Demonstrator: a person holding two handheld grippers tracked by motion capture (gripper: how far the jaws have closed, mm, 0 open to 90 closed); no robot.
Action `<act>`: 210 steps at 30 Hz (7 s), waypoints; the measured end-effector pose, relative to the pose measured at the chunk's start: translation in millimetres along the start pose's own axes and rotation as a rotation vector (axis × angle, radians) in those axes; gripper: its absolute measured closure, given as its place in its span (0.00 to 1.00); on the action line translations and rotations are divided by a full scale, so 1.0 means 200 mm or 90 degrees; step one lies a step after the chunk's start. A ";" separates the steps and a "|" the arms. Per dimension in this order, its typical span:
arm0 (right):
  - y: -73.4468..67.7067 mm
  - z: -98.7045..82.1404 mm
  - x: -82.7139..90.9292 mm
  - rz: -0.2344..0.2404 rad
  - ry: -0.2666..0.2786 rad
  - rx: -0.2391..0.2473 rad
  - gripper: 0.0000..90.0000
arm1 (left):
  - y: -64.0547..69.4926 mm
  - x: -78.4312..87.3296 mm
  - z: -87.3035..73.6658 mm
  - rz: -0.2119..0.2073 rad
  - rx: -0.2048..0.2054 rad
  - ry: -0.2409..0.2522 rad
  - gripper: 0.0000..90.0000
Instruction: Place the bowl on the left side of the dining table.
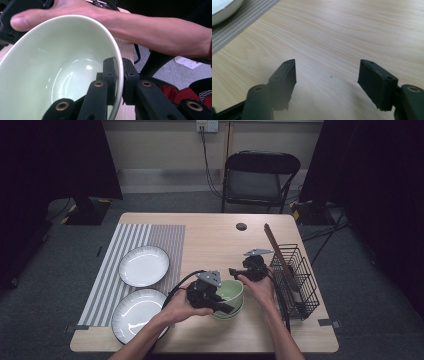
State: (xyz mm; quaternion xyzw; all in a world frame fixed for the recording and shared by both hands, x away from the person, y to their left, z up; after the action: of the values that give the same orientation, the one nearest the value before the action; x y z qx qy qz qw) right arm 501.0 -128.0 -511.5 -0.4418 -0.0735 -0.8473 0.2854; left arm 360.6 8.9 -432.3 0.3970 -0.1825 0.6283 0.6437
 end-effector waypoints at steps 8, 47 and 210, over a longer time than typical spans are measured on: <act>0.03 -0.06 -0.05 -0.032 -0.025 -0.001 0.26 | 0.00 0.01 0.00 -0.008 0.002 0.004 0.93; 0.04 -0.11 -0.10 -0.076 -0.017 0.043 0.20 | 0.02 0.21 0.01 -0.006 0.015 0.105 0.92; 0.04 -0.11 -0.10 -0.077 -0.016 0.043 0.19 | -0.76 0.64 -0.87 0.311 0.302 0.045 0.85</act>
State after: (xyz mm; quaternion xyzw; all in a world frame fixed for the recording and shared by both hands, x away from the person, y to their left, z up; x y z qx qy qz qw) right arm 497.8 -134.1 -541.3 -0.4373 -0.1324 -0.8543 0.2480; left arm 478.8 238.7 -488.6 0.4581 -0.0987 0.8023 0.3698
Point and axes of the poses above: each handheld gripper's, and its own axes: x roughly backward along the jaws, z roughly out of its top, y roughly to its right, the point moved 6 cm from there along -x, roughly forward along the jaws, and after that the axes turned 12 degrees about -y, right-handed, at the moved point
